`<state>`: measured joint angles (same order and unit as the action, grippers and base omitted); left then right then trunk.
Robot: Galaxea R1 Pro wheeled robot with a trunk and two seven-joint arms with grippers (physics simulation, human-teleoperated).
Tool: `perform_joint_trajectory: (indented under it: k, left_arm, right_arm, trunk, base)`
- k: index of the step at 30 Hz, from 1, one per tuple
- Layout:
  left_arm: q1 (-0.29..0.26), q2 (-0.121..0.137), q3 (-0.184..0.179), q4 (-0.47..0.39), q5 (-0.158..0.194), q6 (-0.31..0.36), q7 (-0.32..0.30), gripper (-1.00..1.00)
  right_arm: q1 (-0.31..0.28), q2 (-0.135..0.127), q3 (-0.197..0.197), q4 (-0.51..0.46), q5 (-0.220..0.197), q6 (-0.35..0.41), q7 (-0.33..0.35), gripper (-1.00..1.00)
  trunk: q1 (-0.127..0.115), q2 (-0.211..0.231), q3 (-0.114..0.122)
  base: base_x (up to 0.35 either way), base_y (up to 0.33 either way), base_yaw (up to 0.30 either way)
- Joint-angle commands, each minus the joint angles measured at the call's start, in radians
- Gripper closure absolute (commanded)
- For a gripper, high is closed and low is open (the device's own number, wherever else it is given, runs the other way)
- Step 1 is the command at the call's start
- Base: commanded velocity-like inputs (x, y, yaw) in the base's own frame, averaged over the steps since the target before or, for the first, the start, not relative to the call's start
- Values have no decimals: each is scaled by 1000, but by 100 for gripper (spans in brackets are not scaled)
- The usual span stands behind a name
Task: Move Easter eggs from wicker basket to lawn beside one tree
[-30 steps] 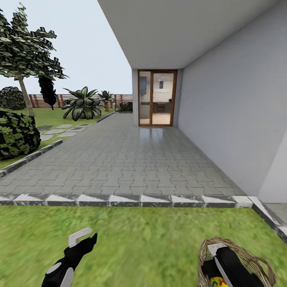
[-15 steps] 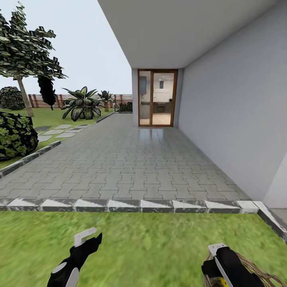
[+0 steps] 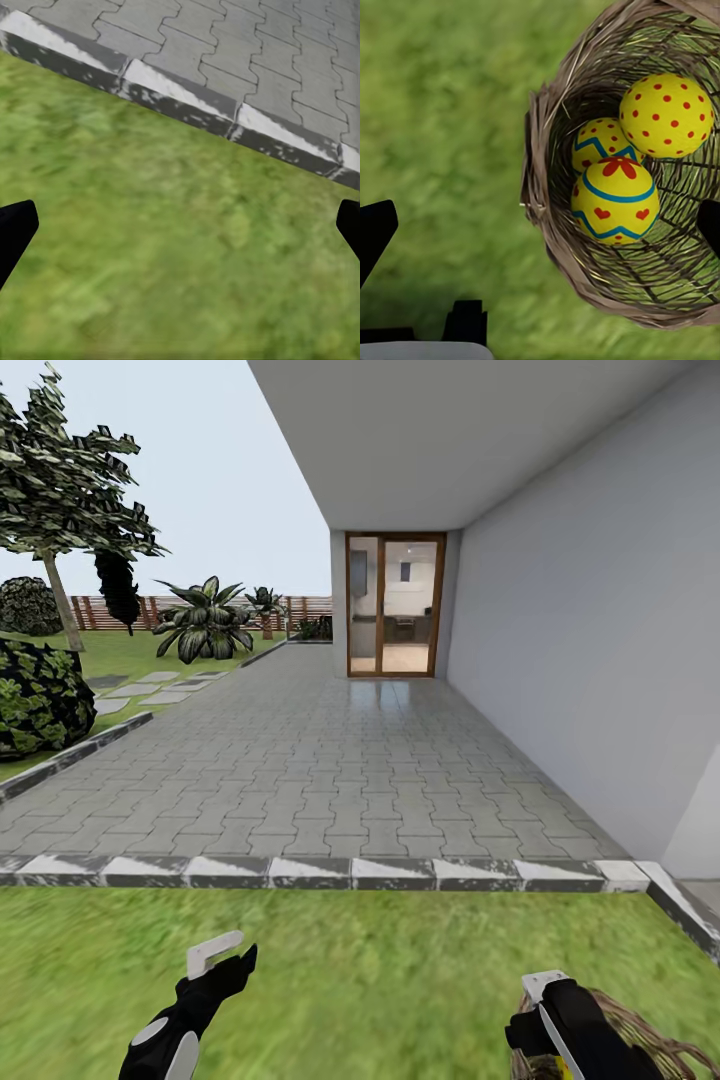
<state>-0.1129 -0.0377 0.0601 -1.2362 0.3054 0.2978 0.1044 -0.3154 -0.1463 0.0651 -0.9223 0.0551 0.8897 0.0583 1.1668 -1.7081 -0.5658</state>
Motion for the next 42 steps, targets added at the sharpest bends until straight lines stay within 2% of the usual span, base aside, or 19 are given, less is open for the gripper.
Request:
perform_joint_trajectory:
  k: [1, 42]
  left_arm:
    - [0, -1, 1, -2, 11, 6, 5, -100]
    - [-1, -1, 1, -2, 11, 9, 4, -100]
  right_arm:
    - [-1, -1, 2, -1, 6, 5, 6, -100]
    - [-1, -1, 2, -1, 0, 3, 7, -100]
  trunk:
    - [4, -8, -4]
    - [161, -295, -133]
  base:
    - [0, 0, 0]
    - [0, 0, 0]
